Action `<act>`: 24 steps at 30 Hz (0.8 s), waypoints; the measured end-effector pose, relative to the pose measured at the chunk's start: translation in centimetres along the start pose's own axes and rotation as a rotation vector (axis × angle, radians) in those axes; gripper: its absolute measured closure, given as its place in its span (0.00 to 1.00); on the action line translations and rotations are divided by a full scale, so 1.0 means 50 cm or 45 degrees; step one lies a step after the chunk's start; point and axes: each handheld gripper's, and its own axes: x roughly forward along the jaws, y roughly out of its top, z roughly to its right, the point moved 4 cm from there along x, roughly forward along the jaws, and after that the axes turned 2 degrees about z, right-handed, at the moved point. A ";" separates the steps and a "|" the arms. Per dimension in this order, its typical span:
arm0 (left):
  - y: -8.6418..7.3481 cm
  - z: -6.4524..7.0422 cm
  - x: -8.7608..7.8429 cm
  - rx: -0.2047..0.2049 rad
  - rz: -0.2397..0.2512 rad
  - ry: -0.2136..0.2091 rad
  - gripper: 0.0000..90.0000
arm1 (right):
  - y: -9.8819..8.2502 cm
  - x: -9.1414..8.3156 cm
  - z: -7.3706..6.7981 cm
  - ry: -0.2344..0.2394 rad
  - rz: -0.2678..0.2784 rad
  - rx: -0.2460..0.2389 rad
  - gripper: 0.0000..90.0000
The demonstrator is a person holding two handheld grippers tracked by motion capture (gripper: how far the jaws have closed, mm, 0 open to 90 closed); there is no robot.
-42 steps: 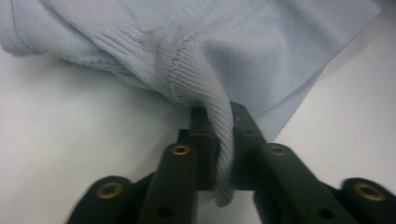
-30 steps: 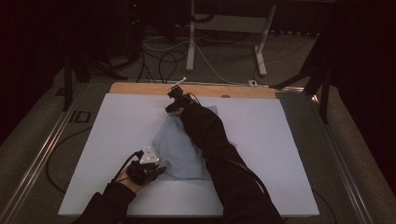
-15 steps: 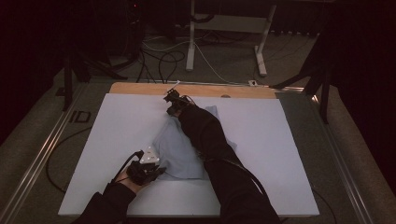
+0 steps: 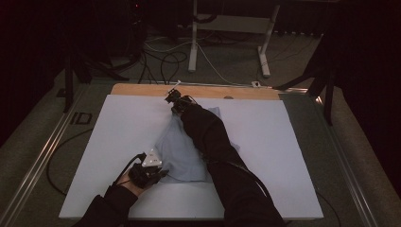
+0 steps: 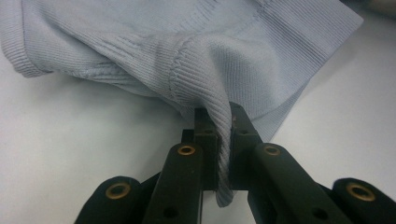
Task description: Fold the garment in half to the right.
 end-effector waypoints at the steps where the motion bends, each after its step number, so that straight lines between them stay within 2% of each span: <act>1: 0.000 0.000 -0.001 -0.003 0.004 -0.004 0.96 | 0.002 -0.004 0.000 0.004 0.005 0.001 0.97; 7: 0.005 -0.001 -0.006 -0.002 0.035 -0.005 0.96 | 0.004 -0.018 -0.002 0.015 0.024 -0.014 0.97; 9: 0.007 -0.002 -0.008 0.006 0.039 0.014 0.96 | 0.005 -0.024 -0.003 0.025 0.023 -0.017 0.97; 11: 0.011 -0.003 -0.010 0.006 0.058 0.001 0.96 | 0.009 -0.033 -0.002 0.021 0.029 -0.029 0.97; 13: 0.013 -0.002 -0.011 0.051 0.059 0.020 0.96 | 0.011 -0.041 -0.002 0.026 0.042 -0.031 0.97; 17: 0.021 0.000 -0.014 0.052 0.066 0.026 0.96 | 0.014 -0.053 -0.001 0.030 0.052 -0.045 0.97; 20: 0.026 0.001 -0.015 0.040 0.067 0.013 0.96 | 0.014 -0.061 0.000 0.046 0.054 -0.051 0.97; 24: 0.033 0.005 -0.016 0.052 0.070 -0.001 0.96 | 0.016 -0.071 0.003 0.046 0.068 -0.049 0.97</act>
